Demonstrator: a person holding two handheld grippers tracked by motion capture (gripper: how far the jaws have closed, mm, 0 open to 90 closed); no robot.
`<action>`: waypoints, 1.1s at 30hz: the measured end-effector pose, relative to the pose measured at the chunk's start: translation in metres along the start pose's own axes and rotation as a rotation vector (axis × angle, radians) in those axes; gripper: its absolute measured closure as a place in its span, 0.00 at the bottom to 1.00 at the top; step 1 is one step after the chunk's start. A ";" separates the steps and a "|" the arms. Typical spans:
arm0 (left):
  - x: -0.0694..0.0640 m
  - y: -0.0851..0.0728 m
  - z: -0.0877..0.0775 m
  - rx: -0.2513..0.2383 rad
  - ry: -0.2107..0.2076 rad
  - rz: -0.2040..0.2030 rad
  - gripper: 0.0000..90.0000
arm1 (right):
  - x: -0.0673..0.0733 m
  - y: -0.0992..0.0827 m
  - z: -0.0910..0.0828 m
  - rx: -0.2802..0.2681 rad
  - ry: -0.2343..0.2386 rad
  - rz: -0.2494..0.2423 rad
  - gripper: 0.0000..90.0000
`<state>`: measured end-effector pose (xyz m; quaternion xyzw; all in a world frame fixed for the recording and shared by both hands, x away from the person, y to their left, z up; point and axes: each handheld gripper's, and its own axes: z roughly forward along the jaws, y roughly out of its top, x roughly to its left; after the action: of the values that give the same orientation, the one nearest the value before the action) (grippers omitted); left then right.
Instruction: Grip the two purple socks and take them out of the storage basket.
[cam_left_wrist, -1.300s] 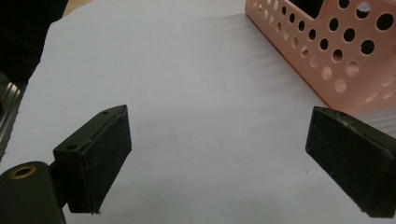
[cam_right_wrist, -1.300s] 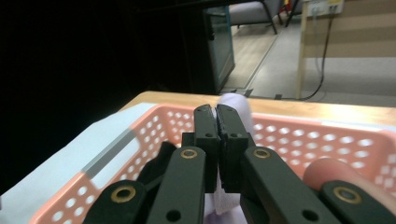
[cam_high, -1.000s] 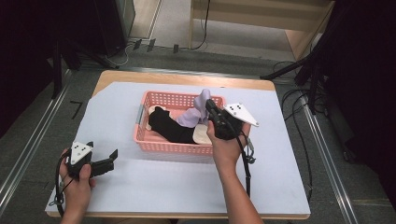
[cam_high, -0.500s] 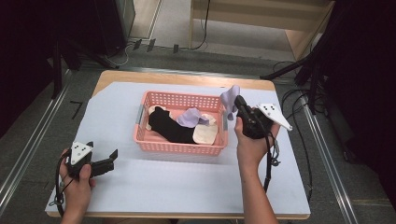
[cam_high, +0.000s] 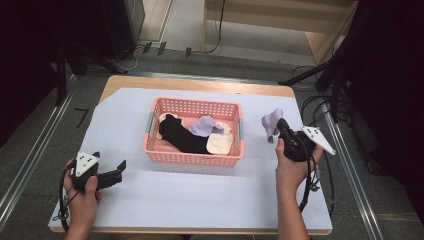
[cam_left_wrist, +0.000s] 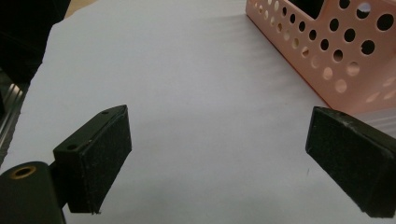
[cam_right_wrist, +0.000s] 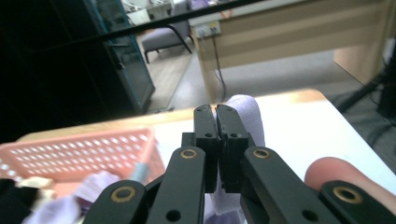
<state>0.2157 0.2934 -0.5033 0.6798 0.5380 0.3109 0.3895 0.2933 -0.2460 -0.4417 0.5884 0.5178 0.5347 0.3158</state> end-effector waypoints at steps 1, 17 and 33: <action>0.000 0.000 0.000 -0.002 0.001 -0.001 0.09 | -0.003 -0.002 -0.001 0.006 -0.007 -0.001 0.98; 0.000 0.000 0.000 -0.002 -0.001 -0.006 0.09 | 0.022 -0.010 0.006 0.067 -0.007 -0.007 0.58; 0.001 0.000 0.000 0.005 -0.005 -0.005 0.09 | 0.109 -0.019 0.043 0.174 0.169 -0.133 0.59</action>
<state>0.2161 0.2941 -0.5030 0.6801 0.5394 0.3069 0.3902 0.3177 -0.1298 -0.4362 0.5310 0.6249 0.5131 0.2536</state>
